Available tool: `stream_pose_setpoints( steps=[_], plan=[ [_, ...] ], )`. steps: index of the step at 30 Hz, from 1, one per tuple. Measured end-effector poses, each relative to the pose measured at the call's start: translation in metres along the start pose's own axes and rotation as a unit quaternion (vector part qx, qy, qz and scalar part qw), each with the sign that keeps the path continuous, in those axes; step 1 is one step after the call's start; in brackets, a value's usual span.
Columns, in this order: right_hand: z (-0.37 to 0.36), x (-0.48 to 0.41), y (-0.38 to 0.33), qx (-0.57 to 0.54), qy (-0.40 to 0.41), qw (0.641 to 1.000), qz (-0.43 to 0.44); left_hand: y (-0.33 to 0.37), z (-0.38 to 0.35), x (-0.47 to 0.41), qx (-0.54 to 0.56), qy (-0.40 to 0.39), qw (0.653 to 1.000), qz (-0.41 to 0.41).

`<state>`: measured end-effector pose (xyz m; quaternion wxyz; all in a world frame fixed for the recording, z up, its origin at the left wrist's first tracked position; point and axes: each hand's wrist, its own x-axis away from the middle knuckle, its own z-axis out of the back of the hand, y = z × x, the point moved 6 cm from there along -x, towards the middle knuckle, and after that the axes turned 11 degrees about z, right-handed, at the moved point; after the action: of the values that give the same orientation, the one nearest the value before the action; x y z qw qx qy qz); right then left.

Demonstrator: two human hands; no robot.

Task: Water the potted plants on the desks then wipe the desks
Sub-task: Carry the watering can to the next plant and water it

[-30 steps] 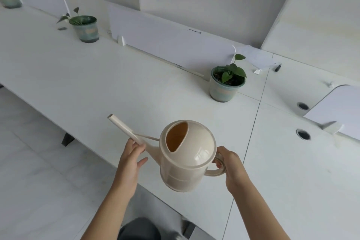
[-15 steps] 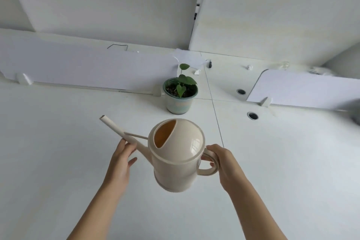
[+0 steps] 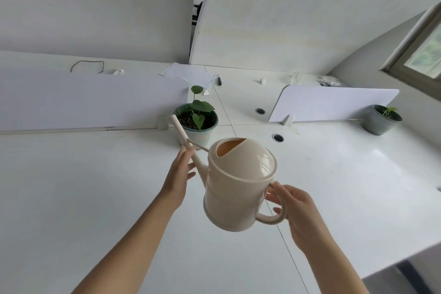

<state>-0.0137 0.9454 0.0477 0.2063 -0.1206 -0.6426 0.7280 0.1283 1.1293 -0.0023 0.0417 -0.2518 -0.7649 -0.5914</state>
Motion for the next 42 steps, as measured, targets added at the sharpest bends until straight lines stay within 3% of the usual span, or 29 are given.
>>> stream_pose_setpoints(
  steps=[17,25,42],
  plan=[
    [-0.001,-0.058,-0.015,0.147,0.015,0.988,0.047,-0.002,-0.020,-0.080,-0.010,0.014,0.996,0.091],
    [-0.001,-0.078,-0.013,0.169,0.021,0.984,0.047,-0.008,-0.021,-0.099,0.002,0.036,0.992,0.117],
    [0.033,-0.101,-0.022,0.189,0.090,0.976,0.065,-0.008,-0.072,-0.129,-0.026,-0.012,0.990,0.135]
  ],
)
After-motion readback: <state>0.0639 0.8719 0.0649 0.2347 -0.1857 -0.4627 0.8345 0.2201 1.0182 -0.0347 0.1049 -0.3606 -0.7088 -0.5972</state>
